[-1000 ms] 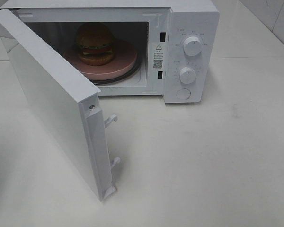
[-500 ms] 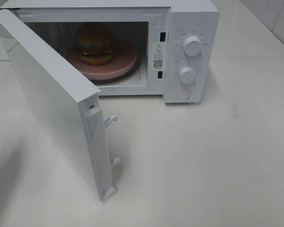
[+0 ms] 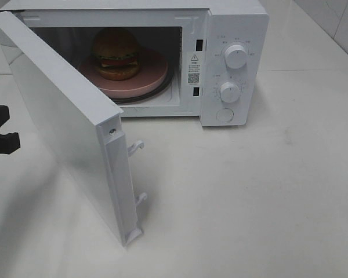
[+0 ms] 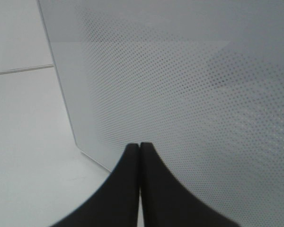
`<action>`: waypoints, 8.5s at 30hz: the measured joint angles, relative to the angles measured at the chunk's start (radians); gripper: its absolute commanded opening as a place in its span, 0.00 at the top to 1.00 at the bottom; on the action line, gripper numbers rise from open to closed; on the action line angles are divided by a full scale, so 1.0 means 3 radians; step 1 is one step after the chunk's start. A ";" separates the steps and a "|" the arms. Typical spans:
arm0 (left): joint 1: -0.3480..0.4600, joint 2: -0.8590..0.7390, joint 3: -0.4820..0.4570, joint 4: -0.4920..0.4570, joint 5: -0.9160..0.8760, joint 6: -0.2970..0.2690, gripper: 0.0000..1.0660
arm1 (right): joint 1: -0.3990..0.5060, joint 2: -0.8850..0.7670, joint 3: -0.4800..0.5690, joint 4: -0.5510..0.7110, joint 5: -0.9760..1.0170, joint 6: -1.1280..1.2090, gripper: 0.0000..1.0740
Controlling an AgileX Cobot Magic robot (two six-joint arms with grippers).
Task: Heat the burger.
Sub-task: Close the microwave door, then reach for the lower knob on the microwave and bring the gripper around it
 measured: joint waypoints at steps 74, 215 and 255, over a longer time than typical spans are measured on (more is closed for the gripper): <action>-0.1390 0.2003 -0.2643 -0.0823 0.0633 0.0160 1.00 | 0.0000 0.0000 0.0000 0.0000 0.0000 0.0000 0.30; 0.0847 -0.4720 -0.0880 -0.0490 0.6090 0.0263 0.06 | 0.0000 0.0000 0.0000 0.0000 0.0000 0.0000 0.30; 0.0847 -0.4720 -0.0880 -0.0490 0.6090 0.0260 0.06 | 0.0000 0.0043 -0.0067 0.0000 -0.0110 0.0000 0.30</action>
